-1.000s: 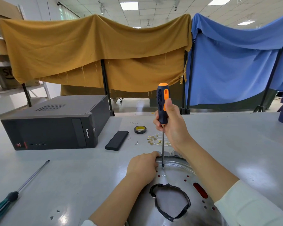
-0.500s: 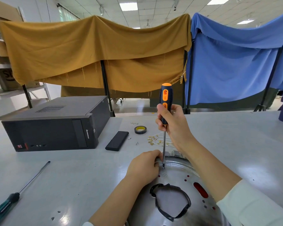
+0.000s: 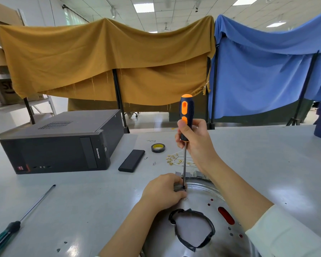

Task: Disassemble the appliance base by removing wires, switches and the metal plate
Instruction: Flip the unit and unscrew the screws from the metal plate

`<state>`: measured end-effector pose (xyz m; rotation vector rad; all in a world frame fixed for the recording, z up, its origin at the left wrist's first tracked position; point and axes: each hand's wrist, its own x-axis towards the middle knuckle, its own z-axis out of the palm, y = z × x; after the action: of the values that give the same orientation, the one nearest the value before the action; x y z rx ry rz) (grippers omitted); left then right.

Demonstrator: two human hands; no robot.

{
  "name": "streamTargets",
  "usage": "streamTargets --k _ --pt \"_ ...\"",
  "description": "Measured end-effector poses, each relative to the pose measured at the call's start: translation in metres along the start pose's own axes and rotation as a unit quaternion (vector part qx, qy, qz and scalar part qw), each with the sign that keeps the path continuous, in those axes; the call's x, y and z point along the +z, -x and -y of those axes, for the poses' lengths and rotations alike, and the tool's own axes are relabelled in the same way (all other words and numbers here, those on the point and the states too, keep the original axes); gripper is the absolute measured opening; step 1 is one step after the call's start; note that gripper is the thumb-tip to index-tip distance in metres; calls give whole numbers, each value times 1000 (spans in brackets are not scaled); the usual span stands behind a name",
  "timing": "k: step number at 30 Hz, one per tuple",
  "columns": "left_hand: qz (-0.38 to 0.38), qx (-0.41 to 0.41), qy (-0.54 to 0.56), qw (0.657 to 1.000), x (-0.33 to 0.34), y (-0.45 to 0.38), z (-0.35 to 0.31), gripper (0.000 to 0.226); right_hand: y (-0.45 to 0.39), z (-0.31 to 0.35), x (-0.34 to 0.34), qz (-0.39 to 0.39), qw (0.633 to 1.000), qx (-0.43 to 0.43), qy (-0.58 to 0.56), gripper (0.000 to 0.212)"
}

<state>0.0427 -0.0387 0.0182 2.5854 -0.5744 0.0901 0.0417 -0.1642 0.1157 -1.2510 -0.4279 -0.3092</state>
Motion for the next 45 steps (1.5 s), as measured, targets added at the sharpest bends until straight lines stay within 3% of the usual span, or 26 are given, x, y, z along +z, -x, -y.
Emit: streamTargets --k 7,11,15,20,25,31,35,40,42,45 --pt "3 -7 3 1000 0 -1 0 29 -1 0 -2 33 996 31 -78 42" --pt "4 -11 2 1000 0 -1 0 29 -1 -3 -2 5 1000 14 -17 40" --pt "0 -11 -9 1000 2 -3 0 23 -1 -5 -3 11 999 12 -42 22" --pt "-23 16 -51 998 4 -3 -2 16 -1 -3 -1 12 996 24 -87 38" --pt "-47 60 -101 992 7 0 -2 16 1 0 3 45 993 39 -99 40" --pt "-73 93 -143 983 8 0 0 19 2 7 5 50 998 2 46 24" --pt "-72 61 -155 984 9 -1 1 11 5 13 1 15 998 -2 54 19" --pt "-58 91 -216 970 14 -3 0 18 10 23 -3 6 995 8 99 16" --pt "-44 85 -172 980 9 -4 -2 12 13 29 -6 -6 992 3 129 21" --pt "-26 16 32 999 -6 -6 -8 8 15 48 -9 -49 982 -26 181 32"
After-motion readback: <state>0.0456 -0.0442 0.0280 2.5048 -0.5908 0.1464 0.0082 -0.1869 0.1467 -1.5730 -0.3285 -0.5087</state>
